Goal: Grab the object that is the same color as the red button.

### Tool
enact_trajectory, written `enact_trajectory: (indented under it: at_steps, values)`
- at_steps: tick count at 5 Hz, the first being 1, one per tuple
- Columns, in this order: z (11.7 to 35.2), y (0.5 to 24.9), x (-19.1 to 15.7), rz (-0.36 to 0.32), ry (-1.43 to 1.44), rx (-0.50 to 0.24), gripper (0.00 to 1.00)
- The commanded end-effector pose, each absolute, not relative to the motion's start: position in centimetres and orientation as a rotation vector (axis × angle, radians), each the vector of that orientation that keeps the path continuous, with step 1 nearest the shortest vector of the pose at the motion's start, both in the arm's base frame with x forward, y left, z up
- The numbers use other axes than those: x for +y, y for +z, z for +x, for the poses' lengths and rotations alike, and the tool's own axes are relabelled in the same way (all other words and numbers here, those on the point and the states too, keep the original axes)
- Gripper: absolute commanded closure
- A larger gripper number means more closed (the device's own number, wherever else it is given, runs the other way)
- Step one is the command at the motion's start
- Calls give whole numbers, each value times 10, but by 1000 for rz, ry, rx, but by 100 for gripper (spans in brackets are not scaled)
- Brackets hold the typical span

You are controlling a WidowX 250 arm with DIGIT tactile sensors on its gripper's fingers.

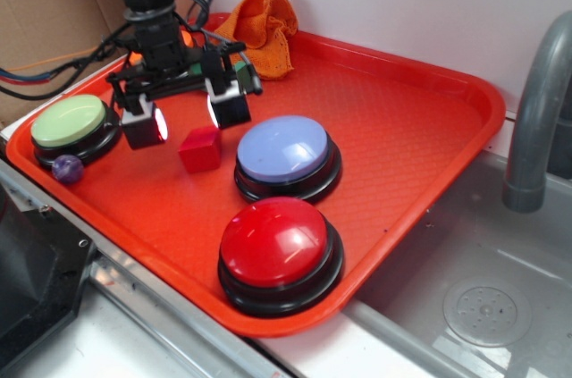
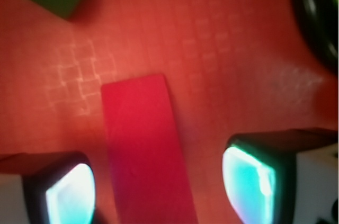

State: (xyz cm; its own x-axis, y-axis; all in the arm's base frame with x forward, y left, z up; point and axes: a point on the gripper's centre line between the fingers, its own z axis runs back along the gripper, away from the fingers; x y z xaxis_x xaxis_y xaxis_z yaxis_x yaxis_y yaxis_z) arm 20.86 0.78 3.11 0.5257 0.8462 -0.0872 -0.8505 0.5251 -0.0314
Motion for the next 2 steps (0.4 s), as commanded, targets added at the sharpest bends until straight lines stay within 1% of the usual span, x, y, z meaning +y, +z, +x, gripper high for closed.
enact_trajectory:
  at_steps: [1,2]
  values:
    - [213,18,5,-136,1076,71,0]
    - [210,16,3,-150,1102,80,88]
